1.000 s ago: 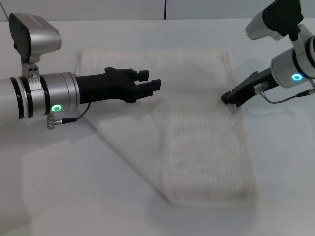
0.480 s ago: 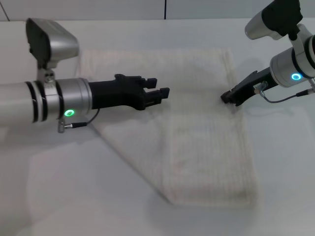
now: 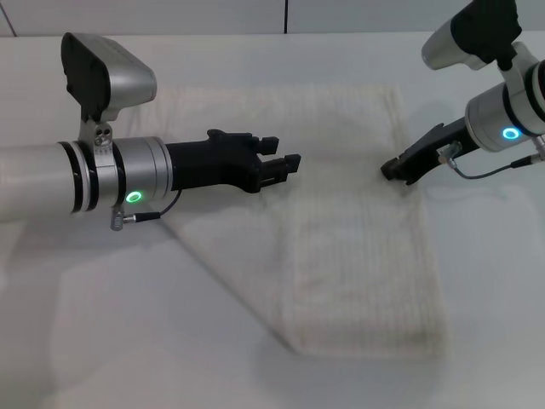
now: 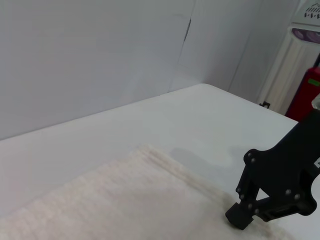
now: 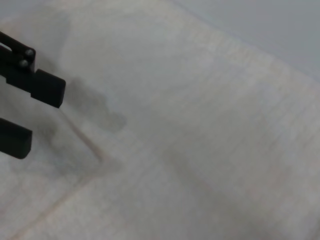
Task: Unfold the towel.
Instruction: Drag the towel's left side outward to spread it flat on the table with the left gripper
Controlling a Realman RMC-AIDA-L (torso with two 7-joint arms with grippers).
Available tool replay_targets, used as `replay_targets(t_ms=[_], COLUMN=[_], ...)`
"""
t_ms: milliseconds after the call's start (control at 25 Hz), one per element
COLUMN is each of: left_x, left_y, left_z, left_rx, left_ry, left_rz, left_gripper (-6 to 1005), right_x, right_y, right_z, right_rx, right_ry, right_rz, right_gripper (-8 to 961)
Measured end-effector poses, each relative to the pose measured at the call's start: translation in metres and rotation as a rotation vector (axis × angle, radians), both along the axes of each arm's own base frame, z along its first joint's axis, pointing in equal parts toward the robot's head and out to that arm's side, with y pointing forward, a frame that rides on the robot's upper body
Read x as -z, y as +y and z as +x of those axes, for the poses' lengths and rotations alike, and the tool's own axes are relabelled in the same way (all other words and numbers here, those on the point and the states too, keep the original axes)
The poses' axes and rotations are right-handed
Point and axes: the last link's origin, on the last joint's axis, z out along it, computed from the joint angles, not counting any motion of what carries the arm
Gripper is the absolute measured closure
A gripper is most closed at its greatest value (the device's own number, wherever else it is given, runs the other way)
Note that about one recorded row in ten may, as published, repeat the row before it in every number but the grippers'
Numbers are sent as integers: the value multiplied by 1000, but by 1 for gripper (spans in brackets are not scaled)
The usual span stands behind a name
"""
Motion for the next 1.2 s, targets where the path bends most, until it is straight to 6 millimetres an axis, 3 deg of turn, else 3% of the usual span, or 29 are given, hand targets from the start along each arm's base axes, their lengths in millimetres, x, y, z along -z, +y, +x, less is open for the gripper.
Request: replay_targets(t_ms=[800, 1200], left_x=[6, 23], left_y=[-2, -2], left_z=[-4, 0], left_rx=[-6, -22], left_ry=[33, 75], left_rz=[-4, 26], left_gripper=[550, 551], right_x=[1, 1], right_y=[0, 0], right_z=[0, 0], right_rx=[1, 1], right_ry=[0, 0], right_rz=[-2, -3], right_gripper=[954, 954])
